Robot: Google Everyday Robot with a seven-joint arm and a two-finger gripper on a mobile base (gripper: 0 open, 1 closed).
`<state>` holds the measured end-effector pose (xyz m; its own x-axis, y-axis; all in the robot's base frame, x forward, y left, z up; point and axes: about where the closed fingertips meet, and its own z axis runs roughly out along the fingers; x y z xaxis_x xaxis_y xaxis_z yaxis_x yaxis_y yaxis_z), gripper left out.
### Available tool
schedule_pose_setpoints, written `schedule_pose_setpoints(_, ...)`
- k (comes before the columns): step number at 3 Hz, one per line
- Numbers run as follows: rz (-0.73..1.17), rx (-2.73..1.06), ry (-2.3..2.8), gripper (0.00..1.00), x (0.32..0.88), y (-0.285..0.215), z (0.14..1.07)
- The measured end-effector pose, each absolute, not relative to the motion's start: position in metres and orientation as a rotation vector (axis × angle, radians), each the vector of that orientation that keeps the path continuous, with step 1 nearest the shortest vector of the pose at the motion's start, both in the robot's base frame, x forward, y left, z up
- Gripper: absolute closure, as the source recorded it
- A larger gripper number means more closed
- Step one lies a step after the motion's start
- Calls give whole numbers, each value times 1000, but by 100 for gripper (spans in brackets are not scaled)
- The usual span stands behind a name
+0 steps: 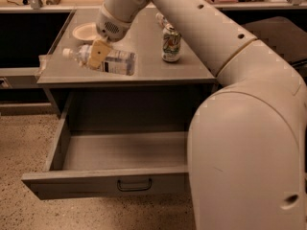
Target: Place blue plastic bottle into top drawer
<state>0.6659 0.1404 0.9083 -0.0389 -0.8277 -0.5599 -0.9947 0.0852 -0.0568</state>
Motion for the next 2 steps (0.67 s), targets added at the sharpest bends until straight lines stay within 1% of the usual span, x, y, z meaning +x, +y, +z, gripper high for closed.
schedule_pose_setpoints(1, 459, -1785, 1886, 100, 631, 169, 906)
schedule_pose_setpoints(2, 473, -1834, 1915, 100, 614, 180, 873)
